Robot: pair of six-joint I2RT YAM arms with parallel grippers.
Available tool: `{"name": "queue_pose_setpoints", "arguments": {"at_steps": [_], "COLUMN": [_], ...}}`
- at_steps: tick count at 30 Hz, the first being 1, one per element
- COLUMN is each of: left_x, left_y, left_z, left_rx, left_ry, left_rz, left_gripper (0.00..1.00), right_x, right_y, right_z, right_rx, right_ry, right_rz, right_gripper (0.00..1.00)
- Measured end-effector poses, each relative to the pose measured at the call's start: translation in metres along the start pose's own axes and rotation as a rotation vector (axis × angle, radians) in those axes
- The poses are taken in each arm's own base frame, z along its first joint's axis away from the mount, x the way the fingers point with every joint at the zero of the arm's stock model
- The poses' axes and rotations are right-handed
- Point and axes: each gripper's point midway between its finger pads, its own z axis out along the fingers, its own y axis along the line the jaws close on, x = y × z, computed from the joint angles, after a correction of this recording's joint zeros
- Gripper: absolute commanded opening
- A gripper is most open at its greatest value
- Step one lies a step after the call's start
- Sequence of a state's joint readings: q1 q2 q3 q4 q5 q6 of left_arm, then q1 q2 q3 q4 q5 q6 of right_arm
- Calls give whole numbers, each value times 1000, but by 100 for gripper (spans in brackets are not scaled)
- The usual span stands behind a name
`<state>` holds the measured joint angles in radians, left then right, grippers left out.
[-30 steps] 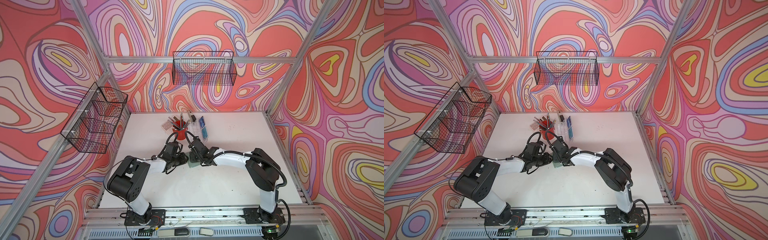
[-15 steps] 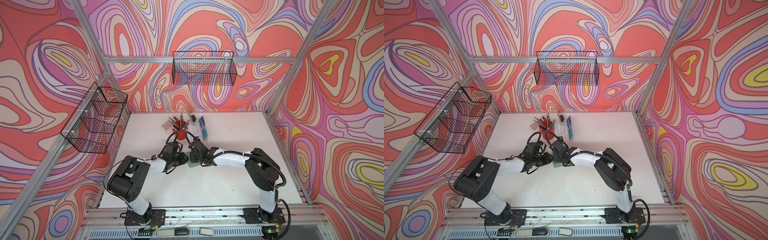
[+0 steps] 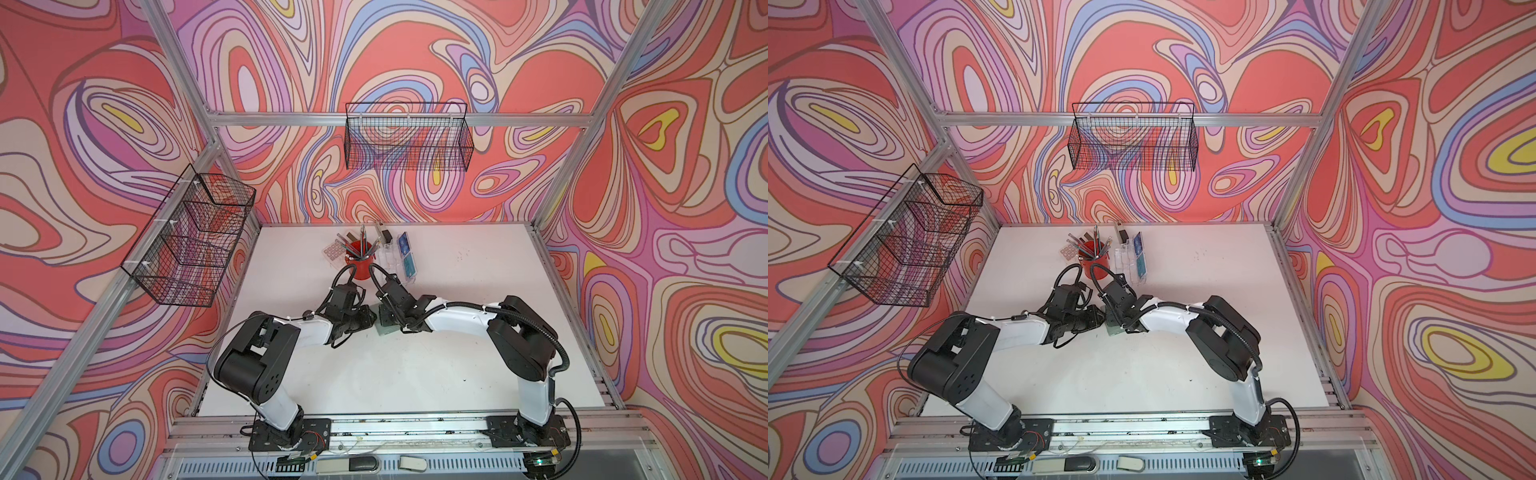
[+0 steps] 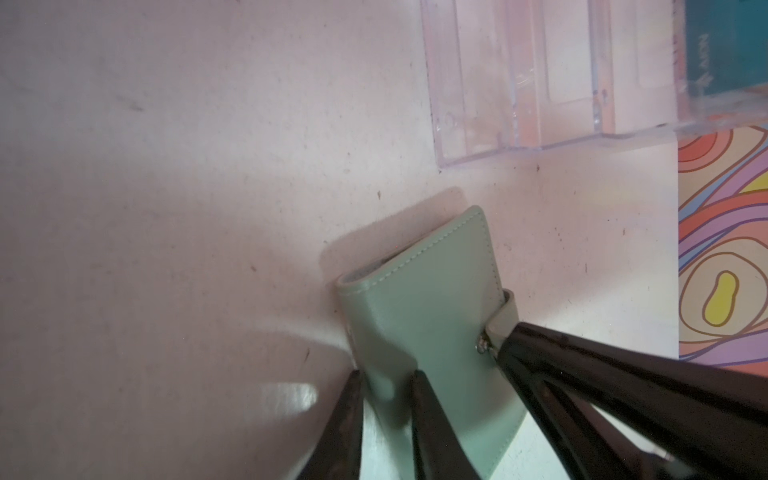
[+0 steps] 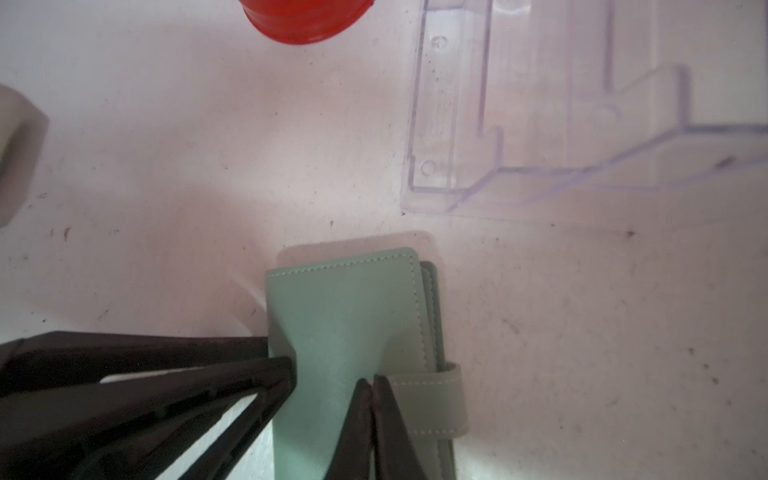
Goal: Put the credit cards into the card holder
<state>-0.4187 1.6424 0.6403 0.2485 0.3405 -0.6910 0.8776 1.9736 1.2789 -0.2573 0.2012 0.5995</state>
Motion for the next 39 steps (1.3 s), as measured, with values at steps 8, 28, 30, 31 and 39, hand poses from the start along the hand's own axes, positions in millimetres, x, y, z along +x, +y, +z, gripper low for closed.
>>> {"name": "queue_pose_setpoints", "arguments": {"at_steps": [8, 28, 30, 31, 39], "left_x": [0, 0, 0, 0, 0], "left_y": [0, 0, 0, 0, 0], "left_z": [0, 0, -1, -1, -1], "left_rx": [0, -1, -1, -1, -2], "left_ry": [1, 1, 1, 1, 1], "left_rz": [-1, -1, -1, -1, -1], "left_gripper": [23, 21, 21, 21, 21], "right_x": [0, -1, -1, -1, -2], "right_y": [0, 0, 0, 0, 1], "right_z": [1, 5, 6, 6, 7], "right_rx": [1, 3, 2, 1, -2], "right_ry": [0, -12, -14, -14, -20], "right_rz": [0, 17, 19, 19, 34], "right_gripper": [0, 0, 0, 0, 0]}}
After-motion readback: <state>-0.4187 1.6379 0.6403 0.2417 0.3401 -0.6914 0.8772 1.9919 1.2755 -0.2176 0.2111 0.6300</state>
